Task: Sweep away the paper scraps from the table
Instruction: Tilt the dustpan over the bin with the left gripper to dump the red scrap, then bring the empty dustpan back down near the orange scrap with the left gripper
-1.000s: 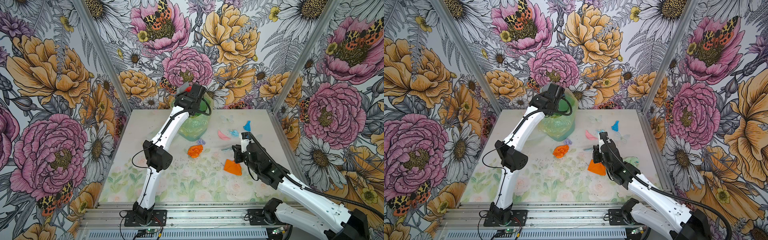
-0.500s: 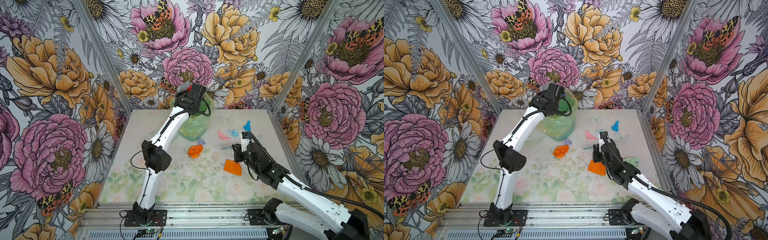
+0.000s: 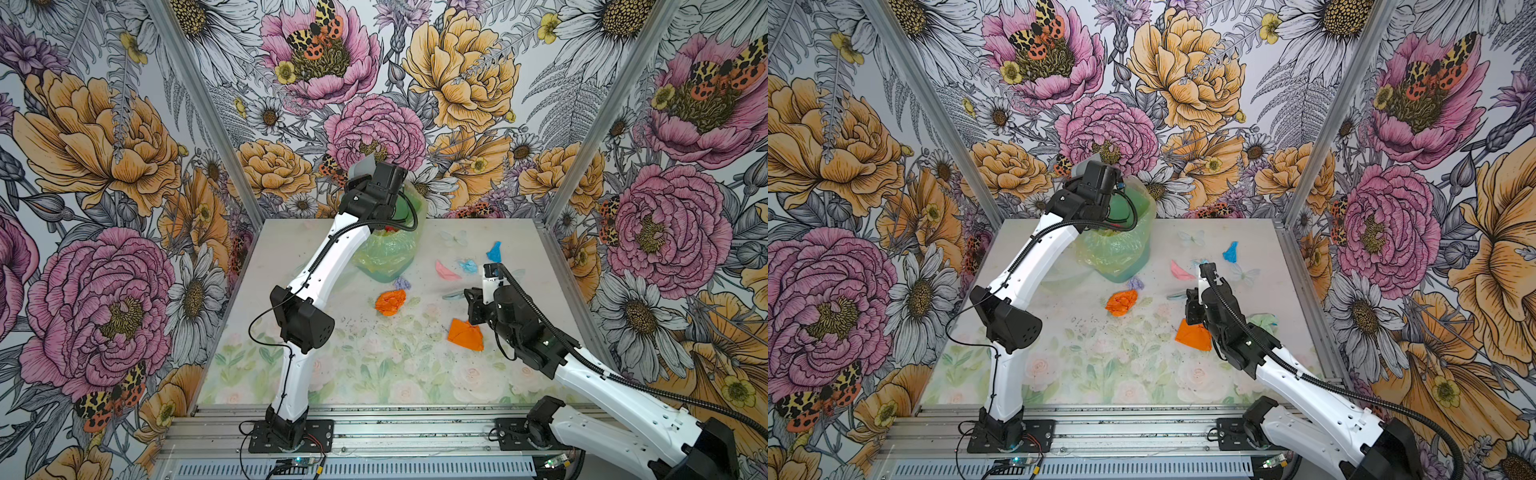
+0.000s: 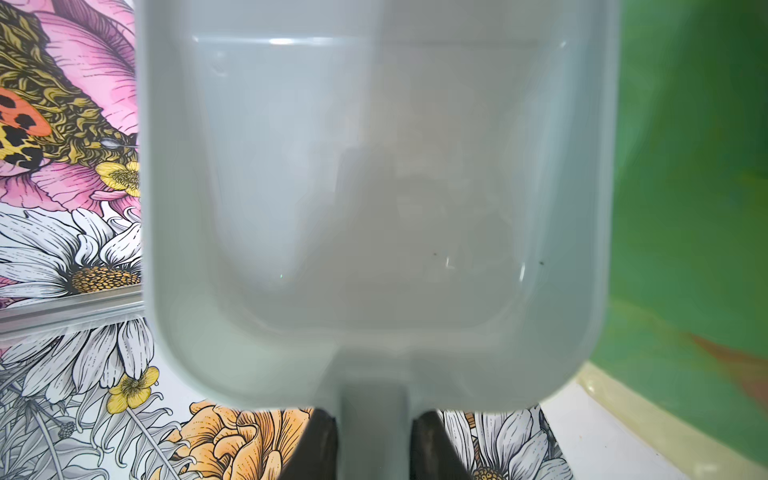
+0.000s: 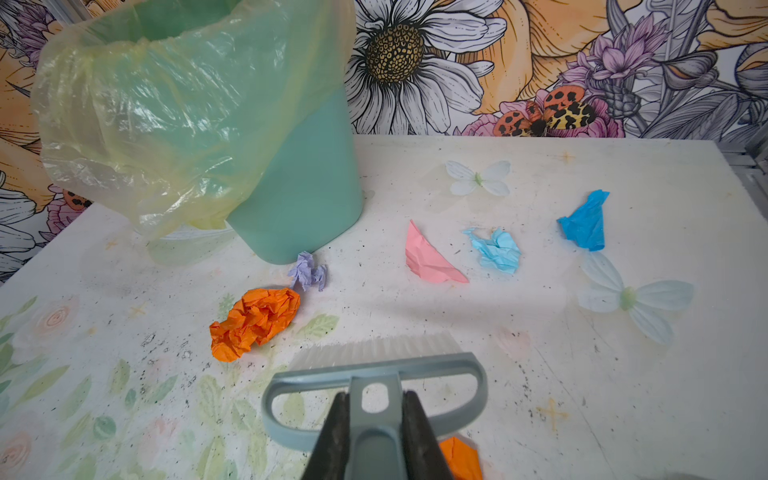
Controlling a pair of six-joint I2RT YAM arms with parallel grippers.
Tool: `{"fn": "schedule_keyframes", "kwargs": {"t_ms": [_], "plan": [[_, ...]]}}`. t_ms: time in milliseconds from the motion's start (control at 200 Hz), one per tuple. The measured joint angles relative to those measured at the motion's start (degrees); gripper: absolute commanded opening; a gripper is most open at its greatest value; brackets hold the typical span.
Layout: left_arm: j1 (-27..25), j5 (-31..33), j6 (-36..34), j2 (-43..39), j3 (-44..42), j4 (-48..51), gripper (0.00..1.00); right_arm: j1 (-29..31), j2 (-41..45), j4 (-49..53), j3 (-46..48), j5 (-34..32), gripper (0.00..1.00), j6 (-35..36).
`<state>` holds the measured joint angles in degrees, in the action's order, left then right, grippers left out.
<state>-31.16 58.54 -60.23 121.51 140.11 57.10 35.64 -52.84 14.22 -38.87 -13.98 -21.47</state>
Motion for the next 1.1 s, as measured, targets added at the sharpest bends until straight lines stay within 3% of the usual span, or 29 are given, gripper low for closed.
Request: {"fn": "schedule_keyframes", "kwargs": {"t_ms": [355, 661, 871, 1101], "plan": [[0.6, -3.2, 5.5, -1.7, -0.1, 0.0, 0.18, 0.0, 0.0, -0.2, 0.2, -0.4, 0.0, 0.1], [-0.9, -14.1, 18.1, -17.0, -8.1, -0.3, 0.18, 0.0, -3.1, -0.3, -2.2, 0.2, 0.0, 1.6], [-1.7, -19.9, 27.2, -25.0, -16.5, -1.0, 0.17, 0.0, -5.4, -0.3, -5.9, 1.4, 0.0, 2.7], [-2.8, -31.1, 38.9, -30.3, -33.8, -1.1, 0.17, 0.0, -8.8, -0.6, -9.2, 2.8, 0.0, 3.6]]}}
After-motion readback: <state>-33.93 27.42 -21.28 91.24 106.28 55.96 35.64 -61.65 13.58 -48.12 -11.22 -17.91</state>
